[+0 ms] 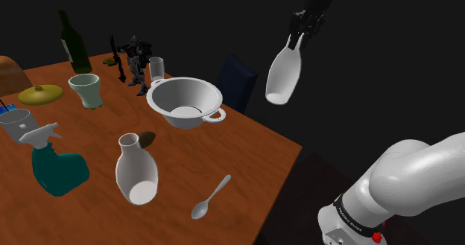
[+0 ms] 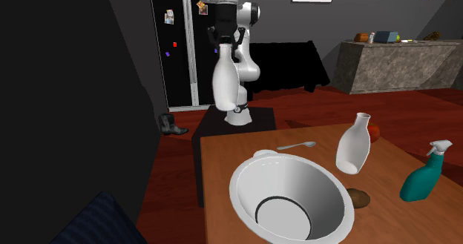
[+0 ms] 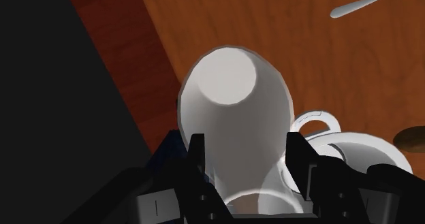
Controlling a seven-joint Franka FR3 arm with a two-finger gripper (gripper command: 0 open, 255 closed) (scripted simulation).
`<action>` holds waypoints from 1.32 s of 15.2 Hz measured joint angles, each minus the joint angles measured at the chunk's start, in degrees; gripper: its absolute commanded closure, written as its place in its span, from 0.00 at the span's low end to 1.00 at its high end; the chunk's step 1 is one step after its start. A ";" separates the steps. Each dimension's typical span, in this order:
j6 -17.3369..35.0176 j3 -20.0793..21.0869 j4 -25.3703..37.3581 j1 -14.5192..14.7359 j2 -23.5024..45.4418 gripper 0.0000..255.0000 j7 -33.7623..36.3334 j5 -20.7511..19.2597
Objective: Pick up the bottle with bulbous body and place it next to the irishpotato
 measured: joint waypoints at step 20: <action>-8.18 3.38 14.34 1.51 6.24 1.00 4.67 0.95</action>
